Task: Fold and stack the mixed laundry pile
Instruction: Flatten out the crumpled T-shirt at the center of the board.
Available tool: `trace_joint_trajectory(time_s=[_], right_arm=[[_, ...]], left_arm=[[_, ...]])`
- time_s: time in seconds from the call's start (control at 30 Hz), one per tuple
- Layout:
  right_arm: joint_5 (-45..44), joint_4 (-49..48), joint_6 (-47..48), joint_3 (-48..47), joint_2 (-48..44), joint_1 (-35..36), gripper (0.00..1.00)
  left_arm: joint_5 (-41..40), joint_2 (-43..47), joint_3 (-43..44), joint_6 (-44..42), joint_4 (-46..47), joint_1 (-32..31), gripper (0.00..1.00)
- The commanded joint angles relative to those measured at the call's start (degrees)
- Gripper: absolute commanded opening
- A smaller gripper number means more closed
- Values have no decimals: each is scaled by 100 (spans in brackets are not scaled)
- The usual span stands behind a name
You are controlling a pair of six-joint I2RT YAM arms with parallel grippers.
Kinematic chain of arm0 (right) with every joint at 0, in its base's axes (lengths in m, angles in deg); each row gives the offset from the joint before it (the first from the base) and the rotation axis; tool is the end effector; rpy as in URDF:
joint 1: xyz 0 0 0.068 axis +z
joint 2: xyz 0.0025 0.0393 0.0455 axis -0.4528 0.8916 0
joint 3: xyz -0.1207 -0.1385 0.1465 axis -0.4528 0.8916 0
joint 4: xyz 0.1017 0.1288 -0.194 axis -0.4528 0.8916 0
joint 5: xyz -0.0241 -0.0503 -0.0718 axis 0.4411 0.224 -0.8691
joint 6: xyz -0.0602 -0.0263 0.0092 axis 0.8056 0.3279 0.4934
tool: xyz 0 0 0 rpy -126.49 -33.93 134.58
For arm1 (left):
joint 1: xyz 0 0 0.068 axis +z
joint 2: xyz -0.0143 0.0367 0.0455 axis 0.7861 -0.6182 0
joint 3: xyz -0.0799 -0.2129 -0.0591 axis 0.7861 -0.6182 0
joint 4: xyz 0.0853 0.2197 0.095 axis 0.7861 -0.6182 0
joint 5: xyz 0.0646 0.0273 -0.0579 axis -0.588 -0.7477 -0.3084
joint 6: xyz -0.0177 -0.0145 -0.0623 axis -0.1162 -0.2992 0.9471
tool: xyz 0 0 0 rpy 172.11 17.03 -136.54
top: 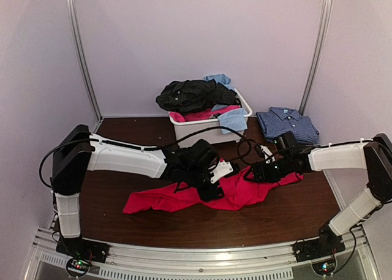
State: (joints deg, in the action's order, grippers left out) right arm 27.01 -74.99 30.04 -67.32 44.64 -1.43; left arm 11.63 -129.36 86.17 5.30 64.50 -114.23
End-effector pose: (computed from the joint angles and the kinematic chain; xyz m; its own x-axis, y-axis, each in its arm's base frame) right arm 0.2467 0.1477 0.1213 -0.9119 -0.0736 -0.4037 -0.3288 0.7197 0.6115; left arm 0.1900 -0.3759 0.1358 -0.3147 0.7044 -0.6362 0.9290 0.3661 -0.0542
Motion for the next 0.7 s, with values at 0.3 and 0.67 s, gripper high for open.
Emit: trace_joint_trajectory(time_s=[0.3,0.67], right_arm=[[190,-486,-497,785,-194,-386,63],[266,-843,-888,1281,-293,-388,58]], left_arm=[[105,-1051,1064,102,695,-126,61],[-293,-990,979,461,780,-60,12]])
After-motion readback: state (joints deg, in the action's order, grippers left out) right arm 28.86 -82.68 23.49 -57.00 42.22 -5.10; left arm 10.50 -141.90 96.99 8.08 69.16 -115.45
